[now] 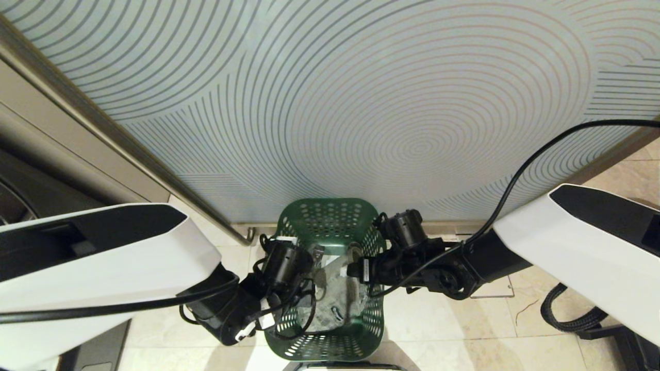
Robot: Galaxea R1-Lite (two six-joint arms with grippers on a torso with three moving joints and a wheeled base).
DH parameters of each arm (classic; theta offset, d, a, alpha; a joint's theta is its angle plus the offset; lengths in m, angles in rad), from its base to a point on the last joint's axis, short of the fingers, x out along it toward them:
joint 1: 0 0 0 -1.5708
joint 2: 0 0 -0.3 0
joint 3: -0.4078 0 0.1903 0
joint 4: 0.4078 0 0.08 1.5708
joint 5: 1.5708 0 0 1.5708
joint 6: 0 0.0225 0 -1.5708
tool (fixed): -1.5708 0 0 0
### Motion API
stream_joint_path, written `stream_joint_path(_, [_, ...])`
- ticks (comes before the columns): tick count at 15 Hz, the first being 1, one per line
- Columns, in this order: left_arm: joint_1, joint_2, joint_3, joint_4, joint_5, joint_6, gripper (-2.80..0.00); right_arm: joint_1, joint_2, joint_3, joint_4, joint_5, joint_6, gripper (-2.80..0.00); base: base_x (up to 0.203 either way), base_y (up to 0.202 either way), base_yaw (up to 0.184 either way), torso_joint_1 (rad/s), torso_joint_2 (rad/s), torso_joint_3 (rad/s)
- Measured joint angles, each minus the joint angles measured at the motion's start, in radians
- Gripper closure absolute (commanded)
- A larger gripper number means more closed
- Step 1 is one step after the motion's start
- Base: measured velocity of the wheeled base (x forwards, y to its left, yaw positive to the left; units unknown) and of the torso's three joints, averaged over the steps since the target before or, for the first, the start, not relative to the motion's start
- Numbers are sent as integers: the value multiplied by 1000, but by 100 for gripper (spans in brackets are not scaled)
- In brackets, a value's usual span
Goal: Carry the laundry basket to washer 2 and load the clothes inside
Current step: Pick up the clothes basket and put it beside the washing machine
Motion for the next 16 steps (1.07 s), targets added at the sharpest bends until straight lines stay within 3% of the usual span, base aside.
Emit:
stream_joint_path(2, [-1,16,-19,3,-31,-6,-280,0,1,2,0,0,1,-280,0,0,0,0,0,0])
stream_joint_path(6, [-1,-5,-26,43,-157,-32,-280,0,3,18,-2,-1,2,-280,0,0,0,0,0,0])
stream_joint_path(11, [-20,-25,-35,139,-278,-212,-280,2,2,34,-7,-20,2,-280,0,0,0,0,0,0])
stream_joint_path(14, [-41,-27,-62,136,-346,-277,-280,1,2,42,-9,-23,3,-280,0,0,0,0,0,0])
stream_joint_path(16, [-48,-24,-94,140,-345,-284,-280,1,1,43,-9,-23,2,-280,0,0,0,0,0,0])
